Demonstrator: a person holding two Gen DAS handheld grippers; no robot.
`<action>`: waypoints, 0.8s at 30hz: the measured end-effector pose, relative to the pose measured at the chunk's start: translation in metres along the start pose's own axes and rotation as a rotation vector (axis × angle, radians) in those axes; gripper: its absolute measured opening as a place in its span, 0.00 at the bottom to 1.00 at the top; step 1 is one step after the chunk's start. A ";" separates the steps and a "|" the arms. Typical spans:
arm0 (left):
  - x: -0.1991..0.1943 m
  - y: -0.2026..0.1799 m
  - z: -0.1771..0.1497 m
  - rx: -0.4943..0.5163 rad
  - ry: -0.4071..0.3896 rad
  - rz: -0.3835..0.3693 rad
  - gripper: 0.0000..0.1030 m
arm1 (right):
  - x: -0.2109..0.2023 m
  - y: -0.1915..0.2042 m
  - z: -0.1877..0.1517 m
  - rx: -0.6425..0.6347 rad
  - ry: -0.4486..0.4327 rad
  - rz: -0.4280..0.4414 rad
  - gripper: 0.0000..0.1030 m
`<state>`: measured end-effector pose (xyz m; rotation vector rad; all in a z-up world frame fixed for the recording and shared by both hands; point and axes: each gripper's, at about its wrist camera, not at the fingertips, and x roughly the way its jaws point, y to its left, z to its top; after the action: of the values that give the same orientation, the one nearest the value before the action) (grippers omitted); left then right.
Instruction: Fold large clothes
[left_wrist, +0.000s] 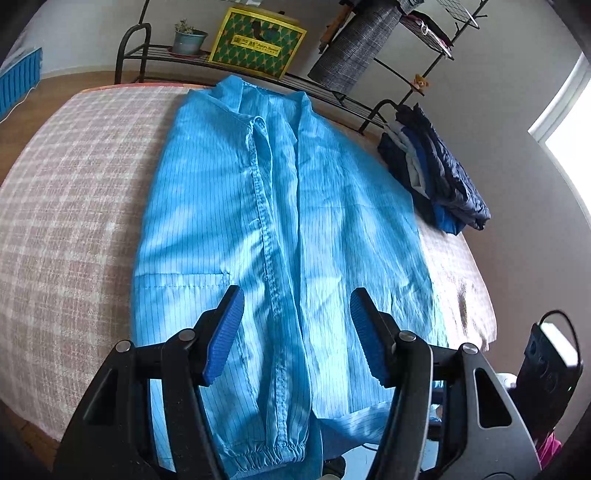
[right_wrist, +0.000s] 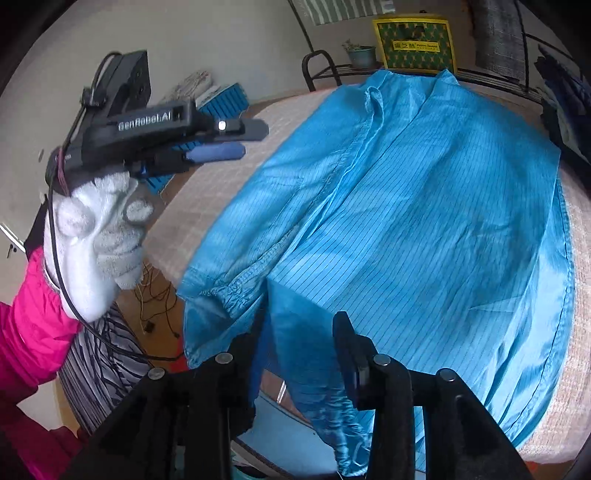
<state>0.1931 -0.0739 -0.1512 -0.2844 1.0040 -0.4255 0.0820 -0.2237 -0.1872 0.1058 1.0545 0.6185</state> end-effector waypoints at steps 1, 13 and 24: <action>0.003 -0.003 -0.003 0.011 0.013 -0.003 0.59 | -0.009 -0.005 -0.001 0.018 -0.029 0.028 0.37; 0.036 -0.068 -0.054 0.133 0.176 -0.127 0.59 | -0.051 -0.159 0.010 0.472 -0.165 -0.069 0.37; 0.085 -0.158 -0.109 0.325 0.304 -0.166 0.65 | -0.010 -0.220 0.076 0.540 -0.147 -0.062 0.27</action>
<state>0.1057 -0.2567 -0.2045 -0.0079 1.1910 -0.7909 0.2359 -0.3953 -0.2226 0.5786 1.0547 0.2521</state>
